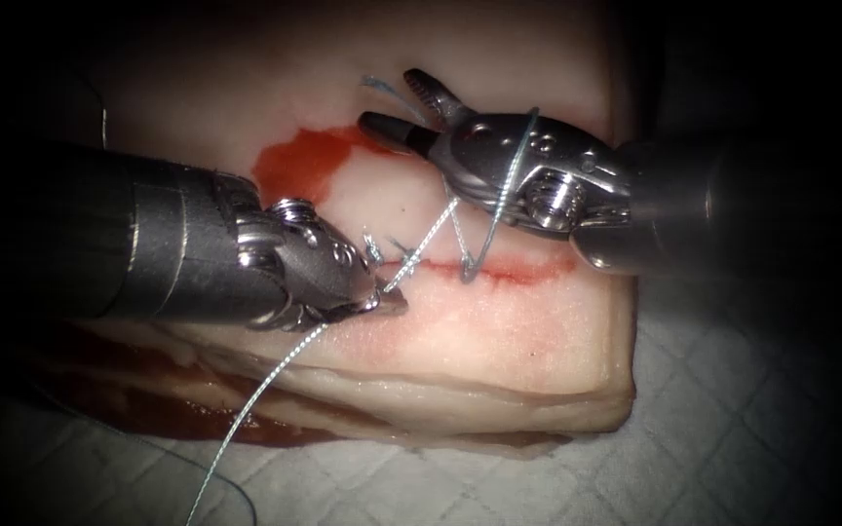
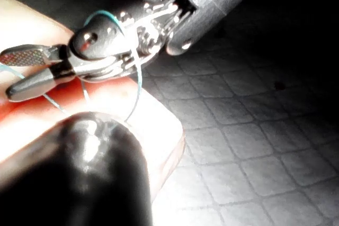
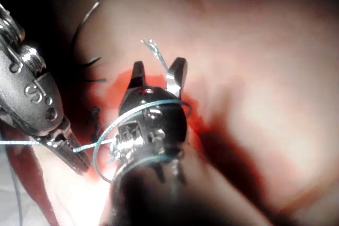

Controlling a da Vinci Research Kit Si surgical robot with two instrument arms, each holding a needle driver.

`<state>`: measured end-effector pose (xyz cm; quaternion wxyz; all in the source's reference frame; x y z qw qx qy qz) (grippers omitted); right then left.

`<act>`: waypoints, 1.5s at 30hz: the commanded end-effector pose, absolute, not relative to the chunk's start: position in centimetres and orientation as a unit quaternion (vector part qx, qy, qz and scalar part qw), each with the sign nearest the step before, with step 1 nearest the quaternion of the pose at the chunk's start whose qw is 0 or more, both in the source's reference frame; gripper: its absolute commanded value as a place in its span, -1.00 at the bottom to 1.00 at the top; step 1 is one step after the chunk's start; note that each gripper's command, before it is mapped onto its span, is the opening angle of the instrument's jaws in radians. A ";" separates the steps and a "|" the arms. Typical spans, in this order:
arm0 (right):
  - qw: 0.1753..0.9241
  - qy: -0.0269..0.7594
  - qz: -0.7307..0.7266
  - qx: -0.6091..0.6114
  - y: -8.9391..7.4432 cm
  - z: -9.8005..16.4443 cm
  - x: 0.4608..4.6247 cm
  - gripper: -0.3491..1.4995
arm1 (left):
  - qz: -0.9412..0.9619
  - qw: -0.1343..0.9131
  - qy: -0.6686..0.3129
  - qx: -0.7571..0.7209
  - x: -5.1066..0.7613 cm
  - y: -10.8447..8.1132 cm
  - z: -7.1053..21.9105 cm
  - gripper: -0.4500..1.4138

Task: Wound Closure
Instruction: Grip the tail end of the thread, then pull the right gripper down and the left gripper up to tighten the knot

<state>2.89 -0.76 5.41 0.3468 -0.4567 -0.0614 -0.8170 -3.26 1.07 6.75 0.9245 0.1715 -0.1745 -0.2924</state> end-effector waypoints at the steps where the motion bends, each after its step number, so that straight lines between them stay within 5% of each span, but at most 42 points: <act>1: 0.345 -0.061 -0.818 -0.457 -0.7 5.5 2.99 0.15 | -0.293 0.924 -0.175 0.171 -3.32 1.1 6.8 -1.00; 4: 0.344 -0.057 -0.827 -0.441 -0.7 5.6 3.05 0.15 | -0.293 0.924 -0.175 0.171 -3.32 1.1 6.8 -1.00; 6: 0.342 -0.059 -0.827 -0.441 -0.7 5.6 3.07 -0.04 | -0.293 0.925 -0.174 0.171 -3.32 1.1 6.8 -1.00; 7: 0.345 -0.056 -0.826 -0.442 -0.7 5.6 3.07 -0.91 | -0.292 0.925 -0.174 0.172 -3.32 1.1 6.8 -1.00; 8: 0.350 -0.054 -0.824 -0.442 -0.7 5.6 3.07 -1.00 | -0.292 0.925 -0.174 0.172 -3.31 1.1 6.8 -1.00; 22: 0.391 -0.042 -0.804 -0.447 -0.9 5.5 2.89 -1.00 | -0.314 0.920 -0.165 0.163 -3.17 1.3 6.9 -1.00; 35: 0.374 -0.035 -0.795 -0.476 -1.5 5.4 2.50 -1.00 | -0.441 0.896 -0.056 0.005 -2.54 3.6 7.8 -1.00; 45: 0.333 -0.007 -0.803 -0.494 -2.0 5.3 2.47 -1.00 | -0.340 0.915 -0.049 -0.213 -3.18 4.1 7.7 -1.00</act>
